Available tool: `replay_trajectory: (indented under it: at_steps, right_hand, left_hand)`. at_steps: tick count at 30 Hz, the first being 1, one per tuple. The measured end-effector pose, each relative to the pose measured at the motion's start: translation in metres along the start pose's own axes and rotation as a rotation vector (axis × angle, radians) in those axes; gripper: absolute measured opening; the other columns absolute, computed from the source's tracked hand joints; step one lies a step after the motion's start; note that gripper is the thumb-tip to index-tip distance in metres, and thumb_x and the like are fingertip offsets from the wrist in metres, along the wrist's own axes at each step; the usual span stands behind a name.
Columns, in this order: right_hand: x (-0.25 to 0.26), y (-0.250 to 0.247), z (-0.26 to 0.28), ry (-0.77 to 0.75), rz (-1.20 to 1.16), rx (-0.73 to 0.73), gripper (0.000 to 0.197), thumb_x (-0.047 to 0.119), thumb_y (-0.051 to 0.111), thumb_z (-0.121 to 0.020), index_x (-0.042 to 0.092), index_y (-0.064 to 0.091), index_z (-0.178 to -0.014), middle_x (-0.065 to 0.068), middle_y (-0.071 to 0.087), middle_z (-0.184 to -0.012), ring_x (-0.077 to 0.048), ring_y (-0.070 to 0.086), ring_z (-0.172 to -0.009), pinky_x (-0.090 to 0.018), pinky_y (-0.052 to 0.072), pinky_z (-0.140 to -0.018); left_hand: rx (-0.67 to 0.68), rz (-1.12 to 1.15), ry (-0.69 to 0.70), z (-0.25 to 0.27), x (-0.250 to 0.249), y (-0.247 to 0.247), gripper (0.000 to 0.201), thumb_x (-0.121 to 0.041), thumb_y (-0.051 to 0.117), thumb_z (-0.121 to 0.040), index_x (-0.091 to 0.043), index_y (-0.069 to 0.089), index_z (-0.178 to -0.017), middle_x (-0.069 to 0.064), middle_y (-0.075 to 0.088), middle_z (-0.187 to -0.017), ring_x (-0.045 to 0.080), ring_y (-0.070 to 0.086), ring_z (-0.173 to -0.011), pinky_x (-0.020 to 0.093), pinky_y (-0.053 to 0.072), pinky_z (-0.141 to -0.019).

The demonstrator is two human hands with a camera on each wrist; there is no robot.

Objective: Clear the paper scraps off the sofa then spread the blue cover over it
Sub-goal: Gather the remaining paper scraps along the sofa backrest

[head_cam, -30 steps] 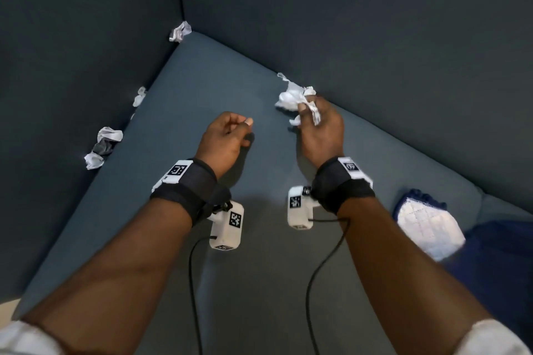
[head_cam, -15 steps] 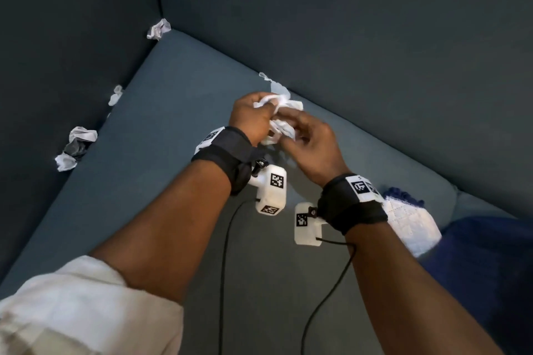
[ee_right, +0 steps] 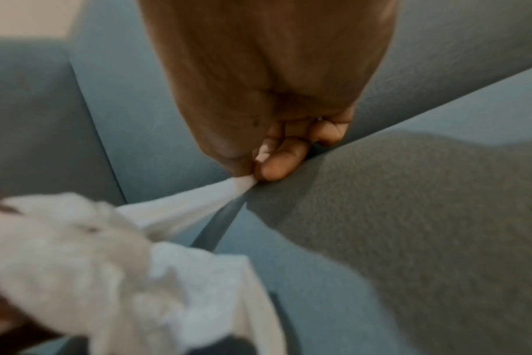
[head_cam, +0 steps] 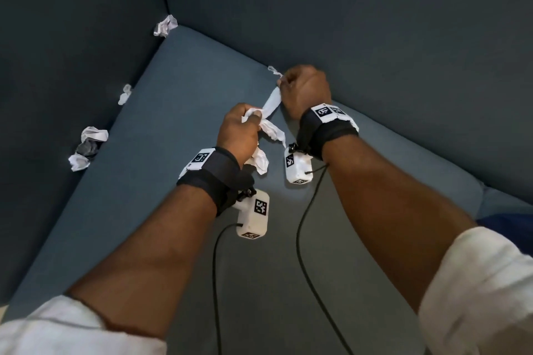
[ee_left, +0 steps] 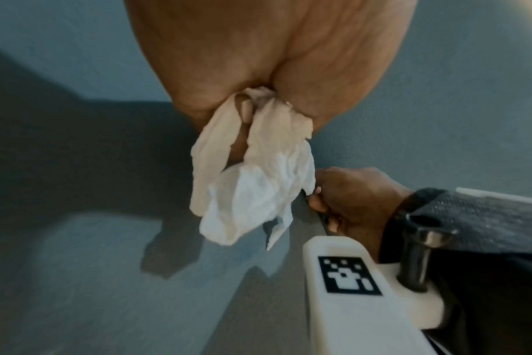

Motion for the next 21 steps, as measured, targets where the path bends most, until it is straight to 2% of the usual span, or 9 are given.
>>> replay_trajectory:
  at_steps: [4, 6, 8, 10, 11, 13, 15, 17, 21]
  right_hand:
    - [-0.005, 0.004, 0.003, -0.016, -0.012, 0.047, 0.022, 0.032, 0.058, -0.098, 0.016, 0.068, -0.086, -0.011, 0.076, -0.096, -0.034, 0.069, -0.092, -0.032, 0.052, -0.080]
    - [-0.013, 0.006, 0.007, -0.015, -0.045, 0.045, 0.026, 0.030, 0.054, -0.102, 0.011, 0.069, -0.095, -0.014, 0.075, -0.100, -0.036, 0.068, -0.096, -0.035, 0.051, -0.082]
    - [-0.021, 0.005, 0.015, 0.021, -0.102, -0.016, 0.026, 0.030, 0.055, -0.102, 0.011, 0.071, -0.097, -0.011, 0.074, -0.095, -0.034, 0.069, -0.094, -0.036, 0.052, -0.081]
    - [-0.022, 0.003, 0.021, 0.073, -0.152, -0.080, 0.027, 0.038, 0.061, -0.098, 0.014, 0.071, -0.088, -0.003, 0.070, -0.083, -0.028, 0.069, -0.085, -0.035, 0.054, -0.078]
    - [-0.019, 0.004, 0.023, 0.080, -0.151, -0.098, 0.033, 0.046, 0.065, -0.094, 0.015, 0.070, -0.085, -0.001, 0.069, -0.079, -0.027, 0.069, -0.082, -0.034, 0.054, -0.076]
    - [-0.012, 0.007, 0.022, 0.083, -0.081, -0.111, 0.044, 0.057, 0.071, -0.085, 0.013, 0.071, -0.089, -0.004, 0.073, -0.084, -0.026, 0.068, -0.081, -0.033, 0.054, -0.076]
    - [-0.008, 0.009, 0.019, 0.081, -0.003, -0.119, 0.042, 0.051, 0.073, -0.087, 0.011, 0.073, -0.098, -0.011, 0.076, -0.097, -0.032, 0.071, -0.091, -0.034, 0.054, -0.078]
    - [-0.007, 0.006, 0.018, 0.076, -0.006, -0.124, 0.025, 0.036, 0.067, -0.094, 0.012, 0.075, -0.100, -0.012, 0.077, -0.100, -0.035, 0.071, -0.094, -0.031, 0.050, -0.075]
    - [-0.015, -0.003, 0.020, 0.052, -0.113, -0.023, 0.020, 0.027, 0.061, -0.098, 0.016, 0.068, -0.084, -0.001, 0.070, -0.080, -0.024, 0.065, -0.078, -0.028, 0.046, -0.070]
  left_hand:
    - [-0.033, 0.030, -0.021, -0.002, -0.005, 0.002, 0.024, -0.032, 0.060, -0.100, -0.009, 0.065, -0.102, -0.004, 0.059, -0.075, 0.007, 0.054, -0.062, 0.014, 0.043, -0.053]
    - [-0.032, 0.032, -0.016, -0.003, -0.008, 0.002, 0.026, -0.035, 0.059, -0.101, -0.010, 0.063, -0.101, -0.004, 0.060, -0.078, 0.004, 0.055, -0.064, 0.011, 0.042, -0.054]
    - [-0.026, 0.031, -0.023, -0.005, -0.009, 0.003, 0.025, -0.036, 0.058, -0.101, -0.011, 0.061, -0.097, -0.005, 0.059, -0.078, -0.002, 0.055, -0.060, 0.011, 0.042, -0.054]
    - [-0.021, 0.027, -0.027, -0.005, -0.009, 0.004, 0.025, -0.035, 0.059, -0.101, -0.012, 0.060, -0.093, -0.004, 0.060, -0.075, -0.005, 0.054, -0.054, 0.011, 0.042, -0.055]
    - [-0.015, 0.033, -0.027, -0.005, -0.009, 0.005, 0.024, -0.035, 0.059, -0.100, -0.012, 0.062, -0.092, -0.003, 0.061, -0.076, -0.003, 0.056, -0.058, 0.015, 0.045, -0.060]
    - [0.009, 0.041, -0.024, -0.004, -0.006, 0.005, 0.025, -0.036, 0.059, -0.097, -0.012, 0.067, -0.097, 0.002, 0.067, -0.083, 0.013, 0.064, -0.075, 0.028, 0.051, -0.073]
    - [0.014, 0.045, -0.022, -0.002, -0.003, 0.004, 0.024, -0.032, 0.058, -0.097, -0.011, 0.069, -0.102, 0.006, 0.070, -0.090, 0.022, 0.065, -0.083, 0.036, 0.053, -0.080]
    - [0.013, 0.054, -0.018, -0.001, -0.001, 0.002, 0.020, -0.027, 0.057, -0.100, -0.010, 0.069, -0.102, 0.005, 0.069, -0.087, 0.021, 0.063, -0.080, 0.035, 0.051, -0.077]
    - [0.035, 0.056, -0.014, -0.004, 0.001, 0.002, 0.015, -0.019, 0.054, -0.103, -0.015, 0.064, -0.092, 0.001, 0.063, -0.078, 0.016, 0.058, -0.069, 0.028, 0.048, -0.068]
Point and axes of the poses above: each hand's wrist, its own z-axis away from the middle knuckle, its own y-axis out of the palm, x = y × z, the point moved 1 cm from there along -z, towards the middle knuckle
